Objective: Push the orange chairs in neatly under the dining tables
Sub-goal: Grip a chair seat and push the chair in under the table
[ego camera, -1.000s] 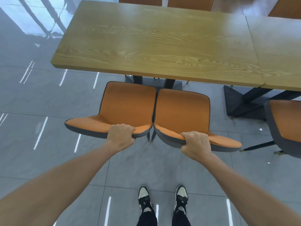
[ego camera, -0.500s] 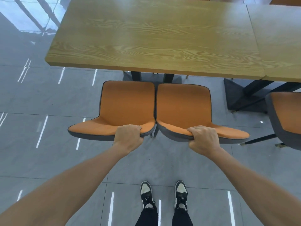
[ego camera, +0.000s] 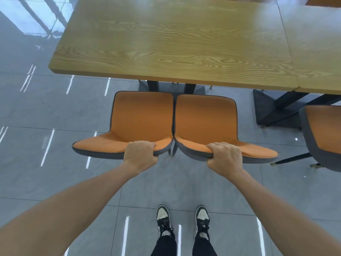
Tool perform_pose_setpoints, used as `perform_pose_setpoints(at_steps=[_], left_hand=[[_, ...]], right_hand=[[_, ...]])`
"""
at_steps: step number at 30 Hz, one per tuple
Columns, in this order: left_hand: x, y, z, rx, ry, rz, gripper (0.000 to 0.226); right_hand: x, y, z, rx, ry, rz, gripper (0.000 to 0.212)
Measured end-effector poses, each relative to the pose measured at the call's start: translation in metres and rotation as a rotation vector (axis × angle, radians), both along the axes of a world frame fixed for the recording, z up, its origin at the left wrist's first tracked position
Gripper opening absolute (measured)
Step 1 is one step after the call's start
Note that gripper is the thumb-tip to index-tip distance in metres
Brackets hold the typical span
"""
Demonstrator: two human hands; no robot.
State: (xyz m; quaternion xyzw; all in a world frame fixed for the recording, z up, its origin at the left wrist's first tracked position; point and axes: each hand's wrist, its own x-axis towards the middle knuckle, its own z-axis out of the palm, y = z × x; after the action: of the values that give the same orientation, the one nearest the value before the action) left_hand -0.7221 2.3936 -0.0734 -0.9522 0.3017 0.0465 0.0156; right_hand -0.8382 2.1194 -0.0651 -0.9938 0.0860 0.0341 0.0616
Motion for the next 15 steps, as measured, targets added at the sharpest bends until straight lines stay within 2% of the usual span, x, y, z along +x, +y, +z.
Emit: perform_pose_setpoints(at_steps=[4, 10, 15], left_hand=[[0.0, 0.001, -0.002, 0.02, 0.005, -0.01, 0.014], [0.008, 0.006, 0.008, 0.075, 0.104, -0.104, 0.017], [0.01, 0.011, 0.006, 0.05, 0.11, -0.141, 0.019]], right_hand=[[0.001, 0.001, 0.004, -0.022, 0.041, -0.009, 0.031], [0.003, -0.001, 0.016, 0.007, 0.109, 0.064, 0.043], [-0.001, 0.0, 0.017, 0.023, 0.078, 0.069, 0.047]])
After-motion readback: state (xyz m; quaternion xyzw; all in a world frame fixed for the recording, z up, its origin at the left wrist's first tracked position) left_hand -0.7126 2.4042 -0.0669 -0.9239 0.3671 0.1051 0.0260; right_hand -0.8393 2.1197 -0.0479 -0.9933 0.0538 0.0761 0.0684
